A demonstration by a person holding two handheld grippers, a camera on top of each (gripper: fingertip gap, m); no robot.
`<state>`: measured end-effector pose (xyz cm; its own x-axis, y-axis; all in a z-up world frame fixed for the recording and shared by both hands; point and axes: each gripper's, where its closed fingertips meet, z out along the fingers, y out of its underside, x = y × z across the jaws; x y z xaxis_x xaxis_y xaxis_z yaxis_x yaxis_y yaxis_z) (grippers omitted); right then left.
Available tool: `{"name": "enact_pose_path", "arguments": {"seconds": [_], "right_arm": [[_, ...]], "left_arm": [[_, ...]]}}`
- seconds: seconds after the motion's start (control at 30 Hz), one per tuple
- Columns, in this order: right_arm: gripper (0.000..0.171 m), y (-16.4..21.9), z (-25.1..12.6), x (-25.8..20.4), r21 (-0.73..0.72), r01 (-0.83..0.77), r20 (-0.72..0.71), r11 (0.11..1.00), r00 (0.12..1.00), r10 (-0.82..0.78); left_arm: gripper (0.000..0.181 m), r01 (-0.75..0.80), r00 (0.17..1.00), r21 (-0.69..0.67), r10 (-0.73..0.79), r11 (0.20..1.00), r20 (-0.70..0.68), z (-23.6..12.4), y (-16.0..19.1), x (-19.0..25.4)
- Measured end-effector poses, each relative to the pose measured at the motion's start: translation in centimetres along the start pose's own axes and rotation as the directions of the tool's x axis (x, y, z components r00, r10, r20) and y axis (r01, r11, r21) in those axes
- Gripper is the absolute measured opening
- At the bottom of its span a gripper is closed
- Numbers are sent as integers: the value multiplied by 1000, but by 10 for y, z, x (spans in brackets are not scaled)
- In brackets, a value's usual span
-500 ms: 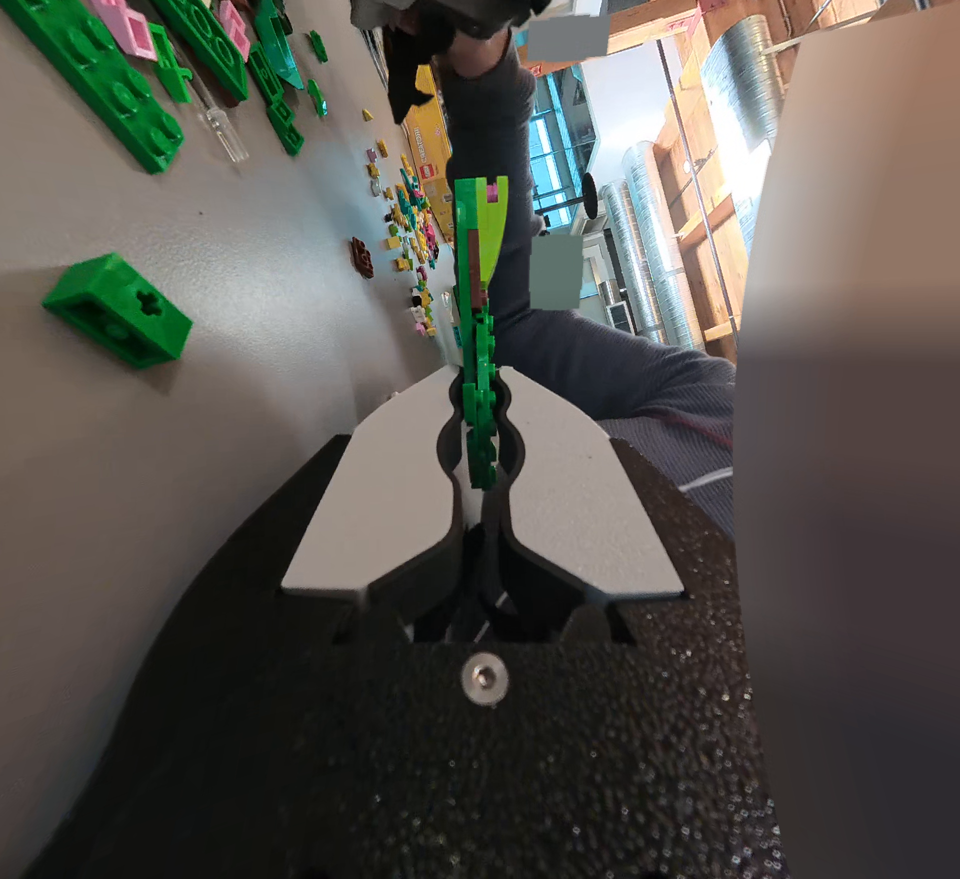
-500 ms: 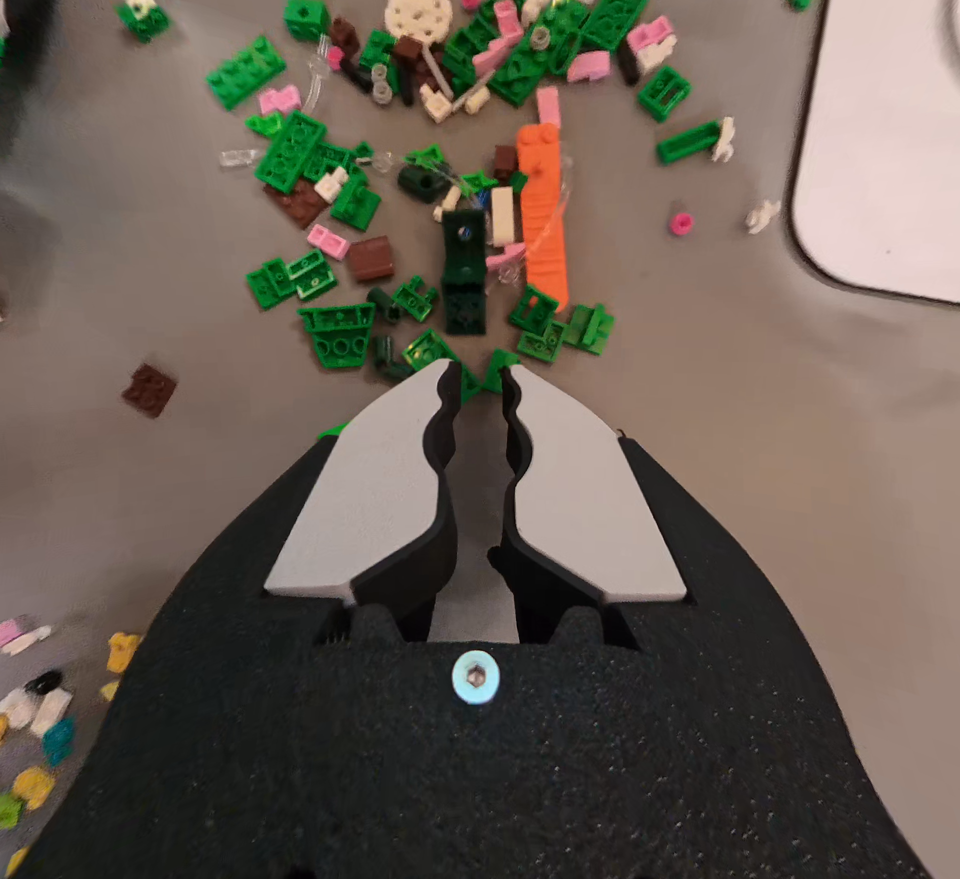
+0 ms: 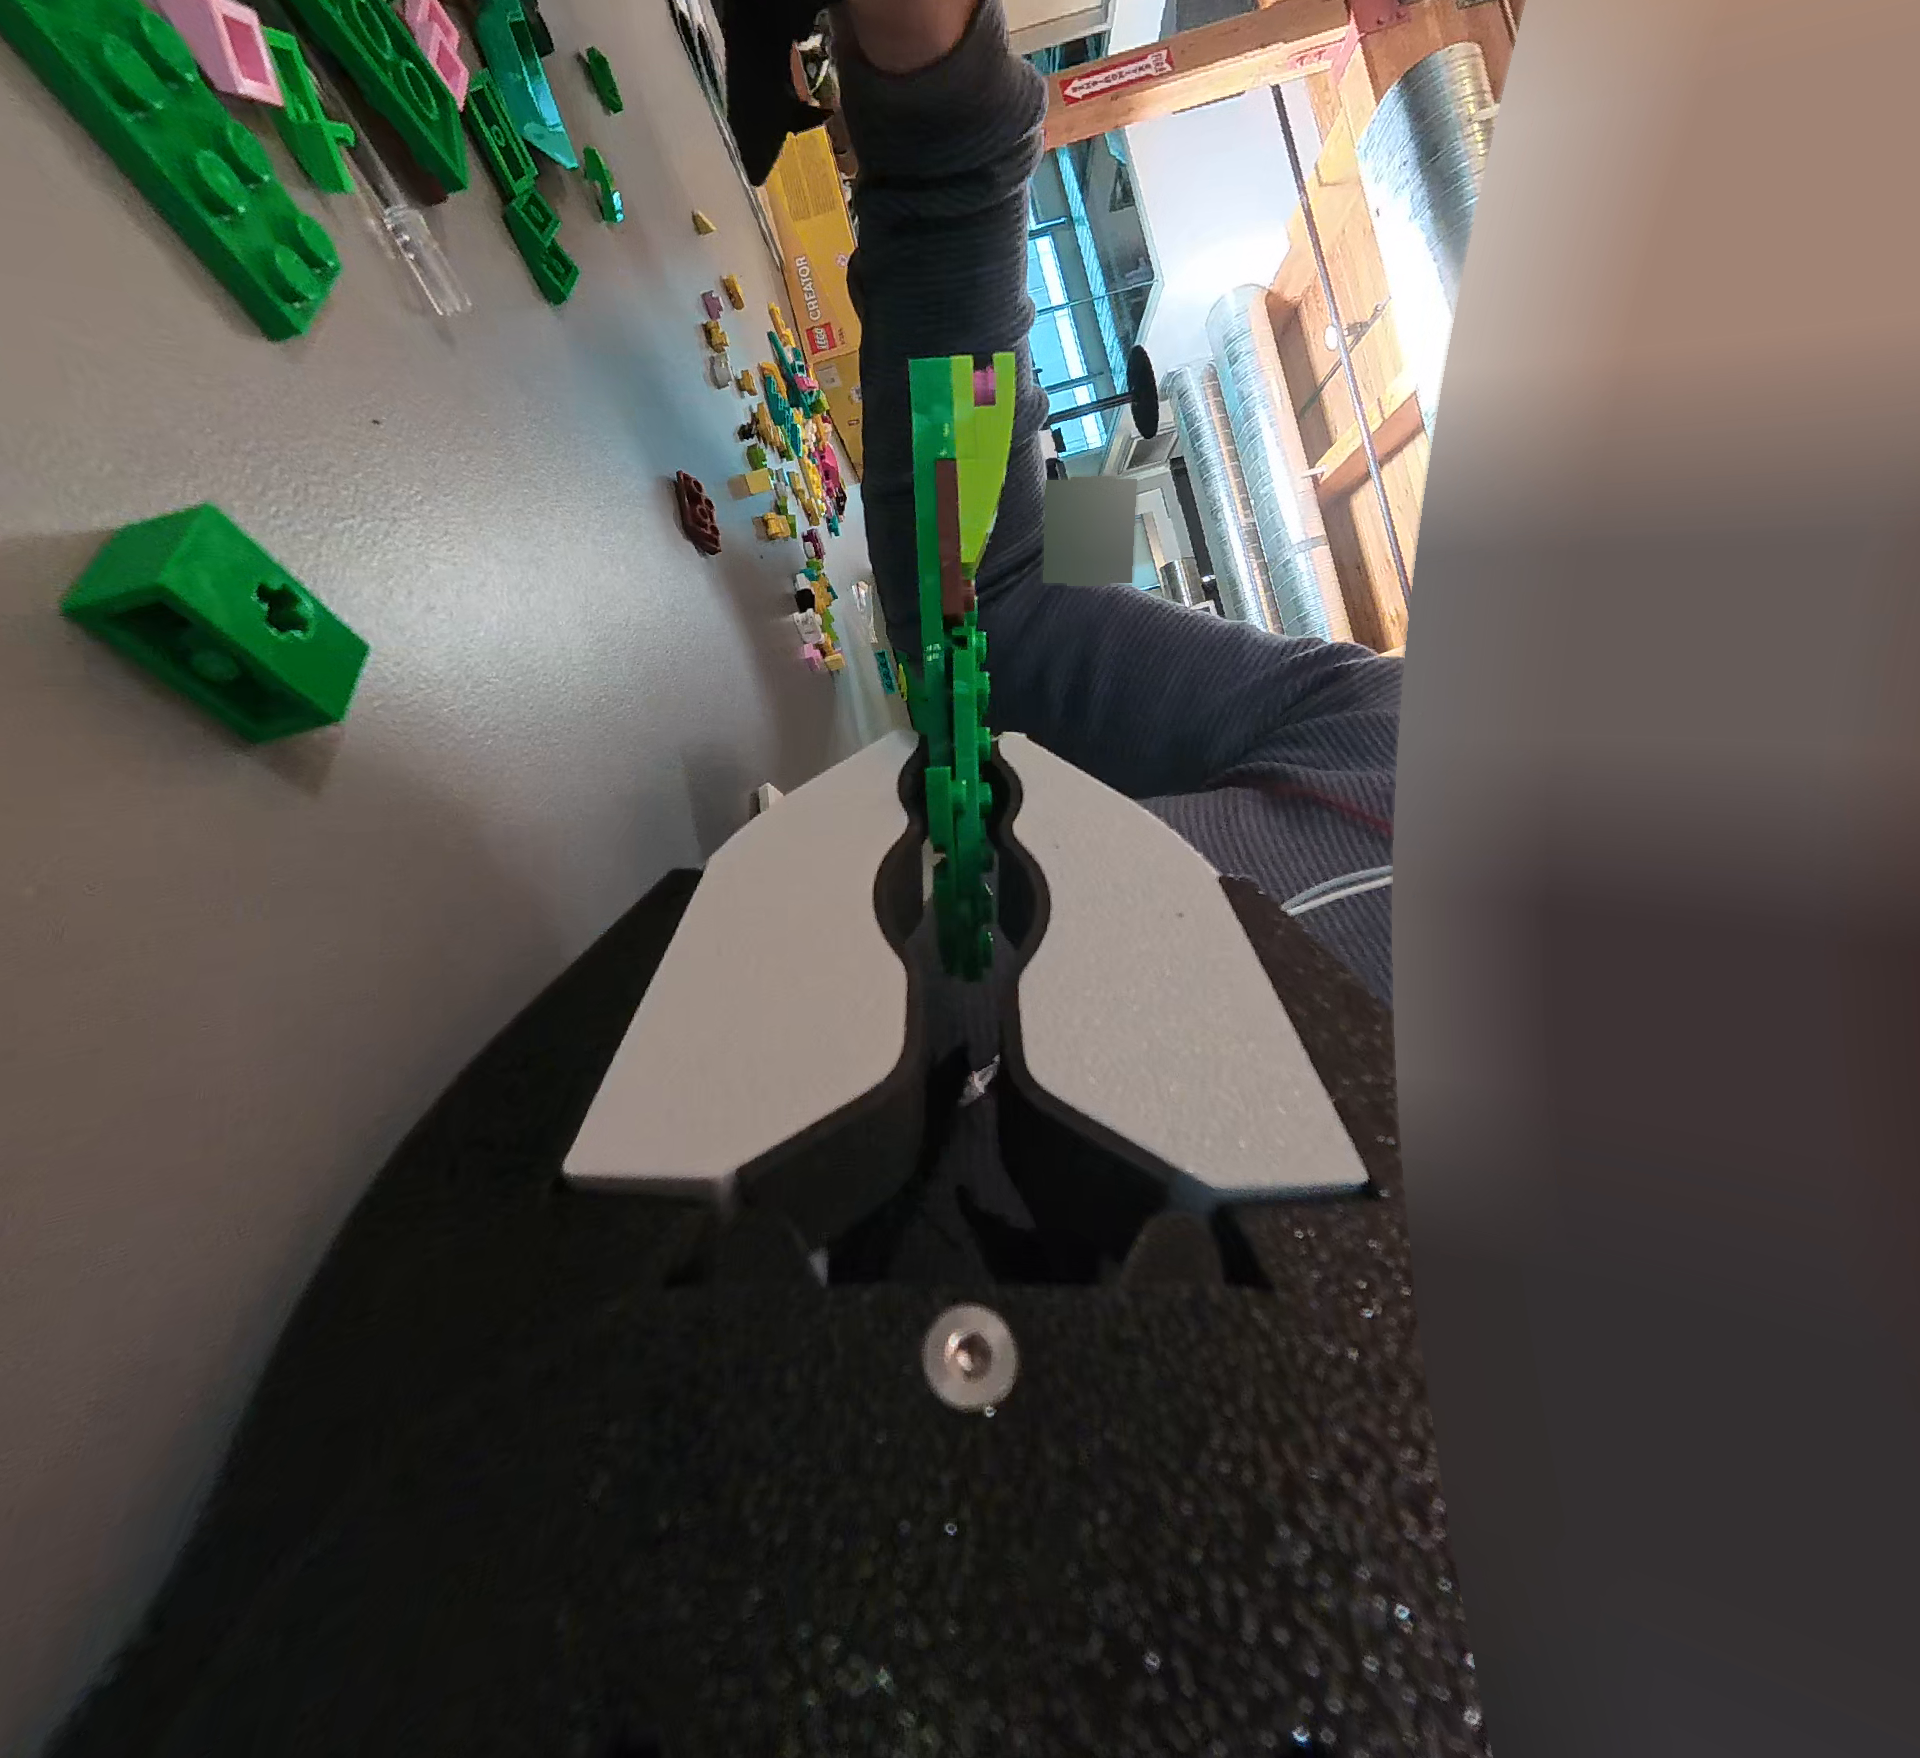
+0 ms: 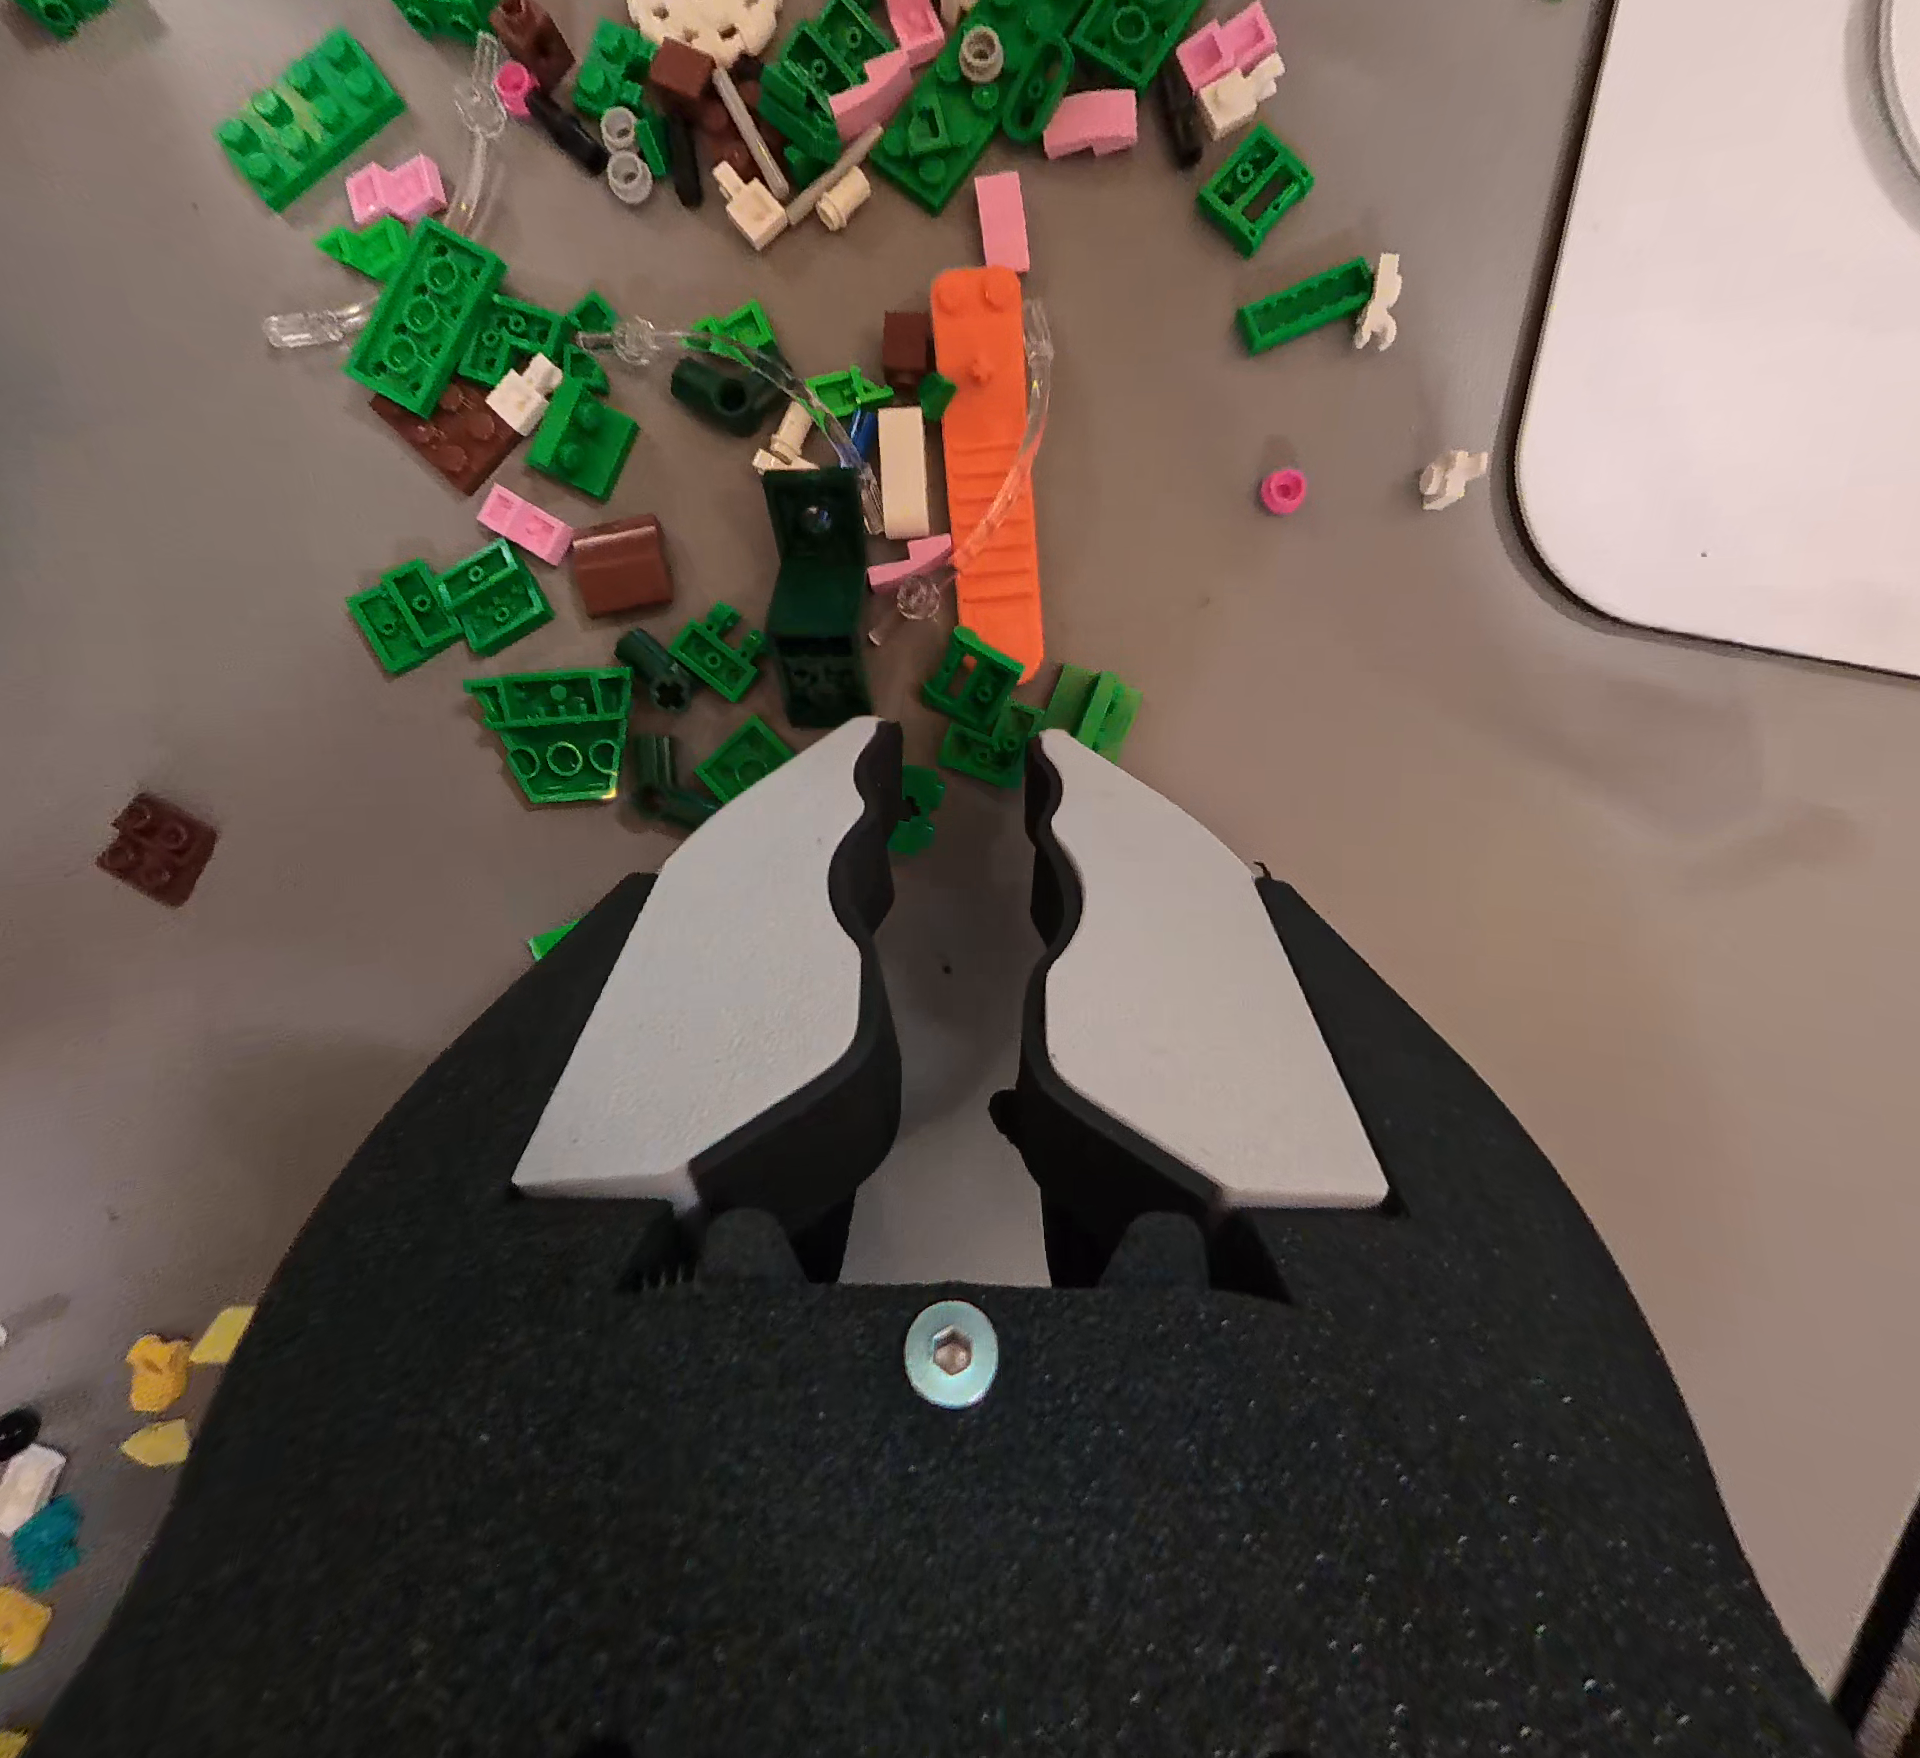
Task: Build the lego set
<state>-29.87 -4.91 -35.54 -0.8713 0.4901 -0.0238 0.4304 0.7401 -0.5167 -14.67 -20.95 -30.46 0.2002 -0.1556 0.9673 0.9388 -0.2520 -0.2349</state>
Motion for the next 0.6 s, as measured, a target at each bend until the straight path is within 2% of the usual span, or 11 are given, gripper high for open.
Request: {"name": "enact_pose_path", "arguments": {"seconds": [0.2, 0.33, 0.47, 0.6], "right_arm": [[21, 8, 4, 8, -117, 2, -58, 993, 998, -9], [18, 7, 7, 4, -127, 25, -41, 992, 999, -30], [17, 1, -4, -2, -79, 112, -108, 991, 987, -120], [17, -10, -27, -37, 15, 288, -184, 957, 942, -281]], "left_arm": [[8, -2, 1000, -1, 2, 1000, -1, 0, 0, 0], [8, -4, 1000, -1, 4, 1000, 2, 0, 0, 0], [8, 0, 1000, 1, 0, 1000, 0, 0, 0, 0], [8, 3, 1000, 5, -3, 1000, 0, -1, -1, 0]]}}
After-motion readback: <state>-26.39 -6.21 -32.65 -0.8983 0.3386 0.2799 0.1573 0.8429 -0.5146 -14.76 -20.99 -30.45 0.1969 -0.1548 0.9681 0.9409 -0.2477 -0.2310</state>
